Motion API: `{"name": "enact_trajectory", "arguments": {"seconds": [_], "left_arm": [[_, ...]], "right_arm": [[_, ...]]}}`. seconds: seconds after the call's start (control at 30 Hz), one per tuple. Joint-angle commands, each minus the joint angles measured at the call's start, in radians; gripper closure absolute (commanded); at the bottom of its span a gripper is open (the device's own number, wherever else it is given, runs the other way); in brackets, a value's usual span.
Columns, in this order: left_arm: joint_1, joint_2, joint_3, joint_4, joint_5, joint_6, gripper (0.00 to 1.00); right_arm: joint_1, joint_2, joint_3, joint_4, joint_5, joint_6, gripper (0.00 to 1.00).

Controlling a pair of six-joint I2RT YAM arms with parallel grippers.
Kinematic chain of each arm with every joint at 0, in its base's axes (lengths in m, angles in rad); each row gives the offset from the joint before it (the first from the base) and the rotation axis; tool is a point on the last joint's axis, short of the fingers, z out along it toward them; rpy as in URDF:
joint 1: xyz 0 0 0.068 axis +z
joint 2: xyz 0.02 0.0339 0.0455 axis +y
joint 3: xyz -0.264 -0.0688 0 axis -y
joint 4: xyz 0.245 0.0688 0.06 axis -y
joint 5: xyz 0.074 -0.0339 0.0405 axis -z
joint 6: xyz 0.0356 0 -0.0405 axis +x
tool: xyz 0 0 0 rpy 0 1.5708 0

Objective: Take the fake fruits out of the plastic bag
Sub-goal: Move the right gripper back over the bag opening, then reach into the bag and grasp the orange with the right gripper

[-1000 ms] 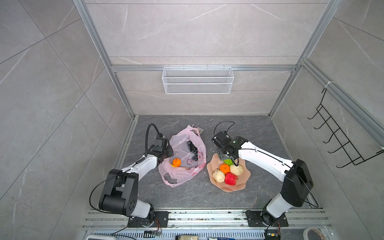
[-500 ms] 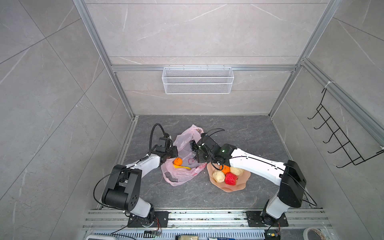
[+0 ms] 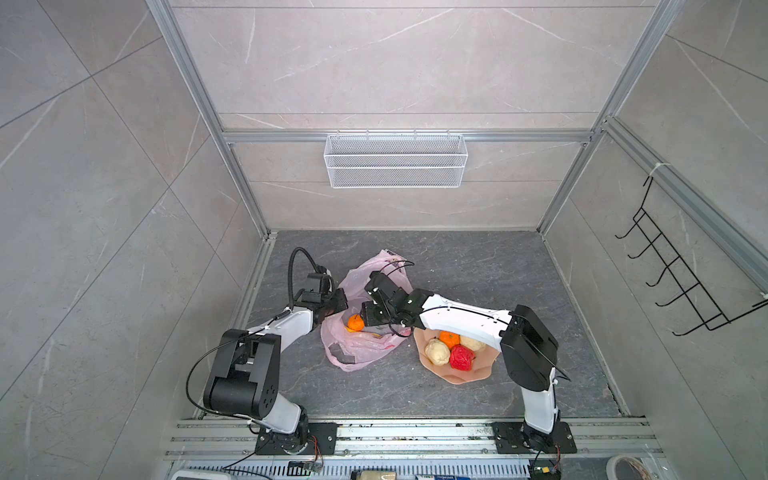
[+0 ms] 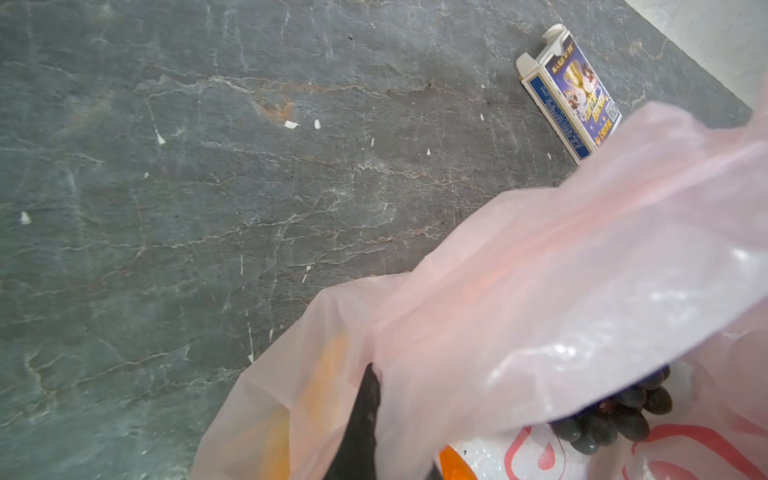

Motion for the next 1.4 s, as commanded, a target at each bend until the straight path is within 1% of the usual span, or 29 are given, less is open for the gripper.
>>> {"name": "enact_trajectory", "arguments": {"seconds": [0.0, 0.13, 0.27, 0.67, 0.97, 1.17, 1.37], "left_arm": [[0.005, 0.003, -0.001, 0.014, 0.011, -0.019, 0.95], [0.005, -0.012, -0.005, 0.008, -0.008, -0.014, 0.95], [0.005, -0.012, -0.006, 0.012, -0.002, -0.016, 0.95], [0.005, -0.006, -0.006, 0.014, -0.002, -0.013, 0.95], [0.005, -0.008, -0.007, 0.016, -0.005, -0.011, 0.94], [0.005, -0.009, -0.007, 0.013, -0.005, -0.010, 0.94], [0.005, -0.012, -0.007, 0.013, -0.008, -0.007, 0.94]], "right_arm": [[0.001, 0.060, 0.063, 0.003, -0.014, 0.007, 0.51], [0.002, 0.114, 0.115, -0.020, -0.001, -0.004, 0.54], [0.002, 0.163, 0.168, -0.039, -0.010, -0.011, 0.57], [0.003, 0.250, 0.276, -0.100, -0.002, -0.022, 0.75], [0.002, 0.248, 0.287, -0.119, -0.011, -0.023, 1.00], [0.002, 0.206, 0.276, -0.121, -0.025, -0.022, 1.00], [0.002, 0.113, 0.236, -0.138, -0.020, -0.049, 1.00]]}}
